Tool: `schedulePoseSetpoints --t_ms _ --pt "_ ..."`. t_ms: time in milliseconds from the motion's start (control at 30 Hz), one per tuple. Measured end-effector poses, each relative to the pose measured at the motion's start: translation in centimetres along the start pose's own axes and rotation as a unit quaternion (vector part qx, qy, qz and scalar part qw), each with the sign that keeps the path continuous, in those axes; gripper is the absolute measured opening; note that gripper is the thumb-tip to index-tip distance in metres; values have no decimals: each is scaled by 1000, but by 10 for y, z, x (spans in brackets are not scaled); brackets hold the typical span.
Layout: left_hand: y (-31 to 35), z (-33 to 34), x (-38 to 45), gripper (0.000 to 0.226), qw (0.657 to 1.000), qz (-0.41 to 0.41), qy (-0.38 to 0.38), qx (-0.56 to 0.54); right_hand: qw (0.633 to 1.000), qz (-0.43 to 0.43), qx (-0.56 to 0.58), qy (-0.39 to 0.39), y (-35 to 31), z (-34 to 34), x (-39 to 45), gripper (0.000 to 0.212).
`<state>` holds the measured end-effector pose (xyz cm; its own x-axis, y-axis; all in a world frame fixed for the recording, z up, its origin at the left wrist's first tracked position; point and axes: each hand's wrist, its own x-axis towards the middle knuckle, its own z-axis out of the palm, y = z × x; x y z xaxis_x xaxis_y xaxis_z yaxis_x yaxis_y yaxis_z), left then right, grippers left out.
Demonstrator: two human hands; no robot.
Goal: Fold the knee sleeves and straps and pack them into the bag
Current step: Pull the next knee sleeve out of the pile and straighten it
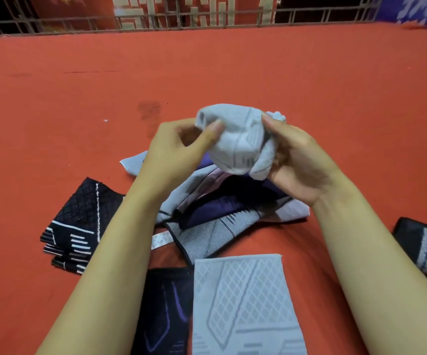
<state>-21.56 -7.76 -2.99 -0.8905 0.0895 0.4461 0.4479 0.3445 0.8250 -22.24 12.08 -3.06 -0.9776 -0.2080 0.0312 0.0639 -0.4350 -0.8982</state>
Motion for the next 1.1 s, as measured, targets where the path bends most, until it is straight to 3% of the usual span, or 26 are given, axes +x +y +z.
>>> schedulePoseSetpoints --t_ms 100,200,333,567,700,800,933,1100 --pt "-4 -1 3 24 996 14 69 -46 998 -28 -48 31 -2 -3 4 22" --pt "-6 0 3 24 995 10 93 -47 991 -70 -99 57 -1 -7 6 20" --pt "-11 -7 7 56 986 -8 150 -67 984 -104 -90 113 -2 -14 9 19" --pt "-15 -8 10 43 976 -35 187 -102 978 -142 -104 115 -3 -17 11 24" --pt "-18 -13 12 37 979 -47 180 -84 978 -135 -91 132 -10 -25 12 22" --pt "-17 -15 11 23 982 -78 139 -102 975 -142 -87 148 -13 -27 10 25" --pt "-20 -16 9 20 987 -86 76 -114 975 -117 -90 166 -9 -27 13 35" --pt "-24 -20 8 22 986 -72 95 -113 979 -111 -81 152 -8 -29 13 34"
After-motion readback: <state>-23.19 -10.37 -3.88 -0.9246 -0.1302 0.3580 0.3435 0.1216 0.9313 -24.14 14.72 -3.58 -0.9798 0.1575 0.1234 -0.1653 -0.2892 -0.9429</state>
